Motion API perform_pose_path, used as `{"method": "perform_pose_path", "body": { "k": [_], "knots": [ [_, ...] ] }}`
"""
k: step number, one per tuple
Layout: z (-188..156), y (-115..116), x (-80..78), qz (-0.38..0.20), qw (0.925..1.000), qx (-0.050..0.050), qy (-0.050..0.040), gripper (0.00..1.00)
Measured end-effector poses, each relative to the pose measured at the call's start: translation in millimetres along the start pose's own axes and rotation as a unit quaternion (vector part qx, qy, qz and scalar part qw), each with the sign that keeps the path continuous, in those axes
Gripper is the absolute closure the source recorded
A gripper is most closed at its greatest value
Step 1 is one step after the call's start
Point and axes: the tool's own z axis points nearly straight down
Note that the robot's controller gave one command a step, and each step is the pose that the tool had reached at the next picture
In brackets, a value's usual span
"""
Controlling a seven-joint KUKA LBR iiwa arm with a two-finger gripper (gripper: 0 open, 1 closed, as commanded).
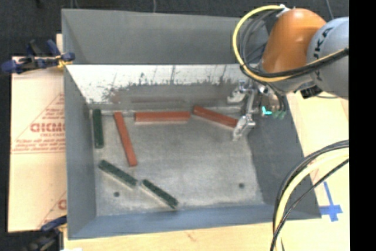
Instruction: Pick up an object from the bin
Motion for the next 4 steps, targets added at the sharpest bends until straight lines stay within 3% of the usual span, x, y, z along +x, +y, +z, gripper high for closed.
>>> {"method": "perform_pose_path", "body": {
  "k": [1, 2, 3, 4],
  "knots": [
    [-5, 0, -2.1, -0.001, 1.0, 0.001, -0.0039, 0.0],
    [56, -7, -2.3, -0.019, 0.9998, 0.0, -0.0042, 1.0],
    [56, -7, -2.4, -0.019, 0.9998, 0.0, -0.0044, 1.0],
    [-67, 6, 7.5, -0.026, 0.9997, 0.001, -0.0042, 1.0]
  ]
}}
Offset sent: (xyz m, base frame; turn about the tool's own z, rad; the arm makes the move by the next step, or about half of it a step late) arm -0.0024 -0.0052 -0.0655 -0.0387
